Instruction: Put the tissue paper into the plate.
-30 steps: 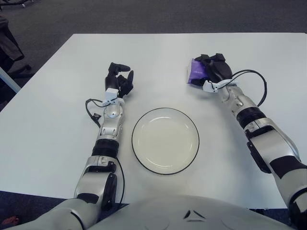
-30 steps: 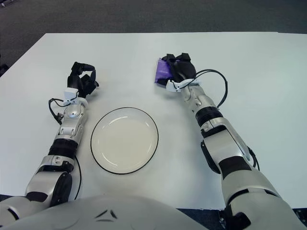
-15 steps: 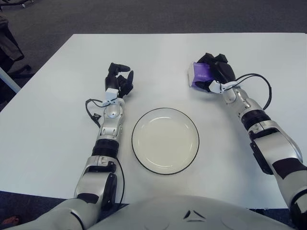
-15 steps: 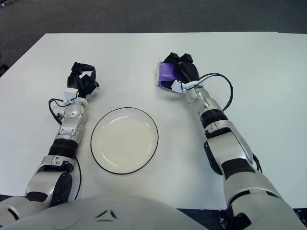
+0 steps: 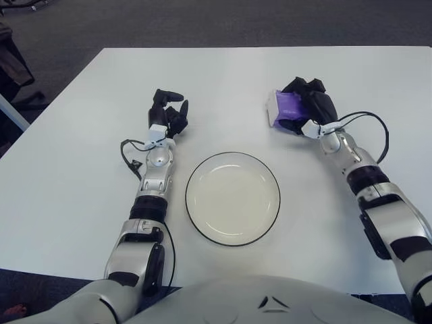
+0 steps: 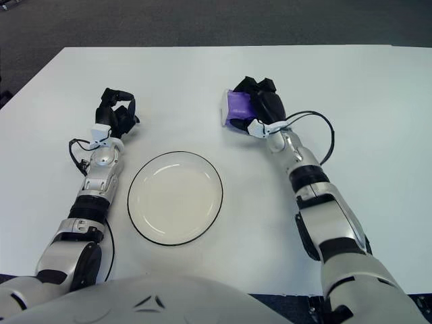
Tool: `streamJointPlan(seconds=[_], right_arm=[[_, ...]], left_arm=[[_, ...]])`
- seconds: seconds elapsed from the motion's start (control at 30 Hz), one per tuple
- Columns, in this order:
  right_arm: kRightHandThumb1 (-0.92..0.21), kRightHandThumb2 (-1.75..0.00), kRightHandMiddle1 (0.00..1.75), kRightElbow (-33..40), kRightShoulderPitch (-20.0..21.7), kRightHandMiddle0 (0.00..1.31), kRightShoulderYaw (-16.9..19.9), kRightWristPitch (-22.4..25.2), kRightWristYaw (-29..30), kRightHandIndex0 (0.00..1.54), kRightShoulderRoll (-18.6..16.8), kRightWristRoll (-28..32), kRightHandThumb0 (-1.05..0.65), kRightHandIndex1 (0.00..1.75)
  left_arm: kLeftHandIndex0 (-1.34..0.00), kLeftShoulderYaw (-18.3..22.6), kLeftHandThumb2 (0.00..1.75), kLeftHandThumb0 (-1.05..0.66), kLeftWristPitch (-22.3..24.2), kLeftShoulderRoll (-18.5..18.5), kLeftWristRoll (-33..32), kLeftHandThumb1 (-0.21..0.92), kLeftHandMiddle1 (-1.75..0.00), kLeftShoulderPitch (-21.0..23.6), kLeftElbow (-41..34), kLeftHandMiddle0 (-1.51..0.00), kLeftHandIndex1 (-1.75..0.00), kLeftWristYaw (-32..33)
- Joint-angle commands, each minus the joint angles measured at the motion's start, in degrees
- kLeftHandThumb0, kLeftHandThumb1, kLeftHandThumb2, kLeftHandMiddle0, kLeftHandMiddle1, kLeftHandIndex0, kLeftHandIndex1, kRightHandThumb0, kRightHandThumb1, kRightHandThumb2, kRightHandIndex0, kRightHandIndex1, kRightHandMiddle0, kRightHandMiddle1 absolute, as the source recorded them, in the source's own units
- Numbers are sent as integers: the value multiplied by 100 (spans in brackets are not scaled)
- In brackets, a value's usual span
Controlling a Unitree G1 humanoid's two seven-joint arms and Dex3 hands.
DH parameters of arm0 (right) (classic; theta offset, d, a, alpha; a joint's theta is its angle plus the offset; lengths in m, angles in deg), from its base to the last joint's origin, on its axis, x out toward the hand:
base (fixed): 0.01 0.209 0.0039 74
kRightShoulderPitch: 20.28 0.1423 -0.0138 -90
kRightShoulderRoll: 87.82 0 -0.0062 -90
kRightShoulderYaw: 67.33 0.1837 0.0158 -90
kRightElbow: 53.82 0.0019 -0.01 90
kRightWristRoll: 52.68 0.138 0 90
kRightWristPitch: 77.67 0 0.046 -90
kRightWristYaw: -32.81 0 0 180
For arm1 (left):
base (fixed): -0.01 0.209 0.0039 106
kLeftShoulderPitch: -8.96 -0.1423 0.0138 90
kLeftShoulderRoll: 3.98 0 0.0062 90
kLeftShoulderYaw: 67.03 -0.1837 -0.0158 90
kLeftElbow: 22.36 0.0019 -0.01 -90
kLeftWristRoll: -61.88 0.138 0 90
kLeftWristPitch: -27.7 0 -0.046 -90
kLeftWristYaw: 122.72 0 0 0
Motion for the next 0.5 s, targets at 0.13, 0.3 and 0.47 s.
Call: streamJointPlan(seconds=[0.13, 0.3, 0.47], right_arm=[[-28, -136, 175, 1228, -541, 45, 260, -88, -140, 58, 130, 47, 0, 175], [-28, -137, 174, 2016, -772, 46, 440, -117, -265, 59, 107, 78, 0, 175], [-28, -136, 173, 2758, -983, 46, 584, -188, -491, 60, 61, 198, 0, 175]], left_arm=[[-42, 17, 50, -37, -51, 56, 23, 82, -175, -629, 481, -84, -157, 26], [-42, 26, 50, -37, -62, 25, 8, 82, -175, -581, 557, -84, -157, 12], [-42, 36, 50, -37, -64, -17, 0, 82, -175, -516, 665, -83, -157, -14]])
